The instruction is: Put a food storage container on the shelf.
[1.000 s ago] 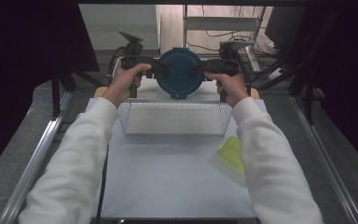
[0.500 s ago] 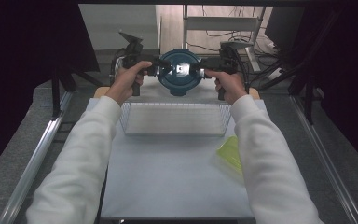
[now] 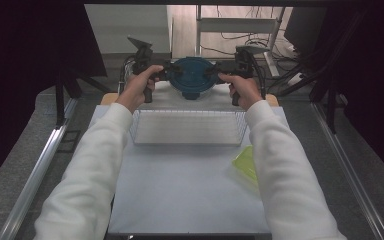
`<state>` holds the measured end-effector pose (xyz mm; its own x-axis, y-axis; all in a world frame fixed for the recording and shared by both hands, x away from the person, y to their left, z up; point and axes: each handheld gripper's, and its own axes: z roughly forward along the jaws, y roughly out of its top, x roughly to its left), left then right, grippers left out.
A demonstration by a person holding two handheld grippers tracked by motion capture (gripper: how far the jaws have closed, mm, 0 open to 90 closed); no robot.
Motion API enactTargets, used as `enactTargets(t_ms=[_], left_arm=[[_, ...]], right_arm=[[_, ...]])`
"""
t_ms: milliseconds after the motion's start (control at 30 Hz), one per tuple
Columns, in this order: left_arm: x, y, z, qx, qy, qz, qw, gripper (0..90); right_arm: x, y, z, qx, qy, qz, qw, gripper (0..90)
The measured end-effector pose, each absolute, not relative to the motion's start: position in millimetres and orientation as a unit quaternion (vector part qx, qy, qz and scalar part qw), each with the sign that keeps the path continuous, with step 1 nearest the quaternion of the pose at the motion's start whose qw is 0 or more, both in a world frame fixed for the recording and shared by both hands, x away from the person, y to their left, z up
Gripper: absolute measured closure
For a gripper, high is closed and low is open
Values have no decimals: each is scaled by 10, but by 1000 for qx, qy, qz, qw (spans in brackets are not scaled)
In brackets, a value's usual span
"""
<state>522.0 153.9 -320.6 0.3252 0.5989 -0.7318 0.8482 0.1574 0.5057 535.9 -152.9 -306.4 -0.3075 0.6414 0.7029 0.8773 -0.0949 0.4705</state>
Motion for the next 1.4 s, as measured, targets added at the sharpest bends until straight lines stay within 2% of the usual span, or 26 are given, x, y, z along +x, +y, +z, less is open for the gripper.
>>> enactTargets(t_ms=[267, 533, 567, 600, 633, 700, 767, 800, 833, 933, 1100, 1233, 1400], left_arm=[[5218, 1539, -3251, 629, 576, -132, 505, 347], [5204, 1529, -3260, 628, 572, -121, 513, 323], [5182, 1494, -3237, 638, 567, -101, 512, 280], [5182, 1494, -3237, 638, 567, -101, 512, 235], [5148, 1481, -3199, 639, 564, -81, 517, 200], [5106, 1487, -3152, 639, 561, -61, 524, 165], [5054, 1494, -3105, 646, 553, -41, 525, 149], [5054, 1494, -3105, 646, 553, -41, 525, 147], [4994, 1497, -3062, 651, 548, -22, 524, 144], [4879, 1515, -2998, 659, 540, 6, 524, 144], [4592, 1551, -2947, 685, 503, 15, 527, 141], [4311, 1558, -2970, 709, 475, 33, 520, 145], [4078, 1558, -3091, 715, 465, 34, 521, 157]], right_arm=[[5372, -1529, -3096, -580, -659, -460, 136, 316], [5358, -1504, -3094, -580, -660, -462, 124, 289], [5334, -1466, -3086, -576, -667, -460, 106, 247], [5334, -1466, -3086, -576, -667, -460, 106, 247], [5298, -1410, -3066, -576, -672, -457, 84, 195], [5243, -1380, -3035, -571, -680, -458, 49, 173], [5175, -1365, -2964, -566, -681, -463, 15, 120], [5175, -1365, -2964, -566, -681, -463, 15, 120], [5123, -1377, -2904, -559, -685, -468, -13, 83], [5049, -1411, -2851, -546, -693, -470, -16, 60], [4815, -1555, -2768, -509, -712, -482, -47, 73], [4551, -1712, -2764, -468, -730, -495, -58, 122], [4211, -1881, -2838, -437, -740, -506, -73, 180]])
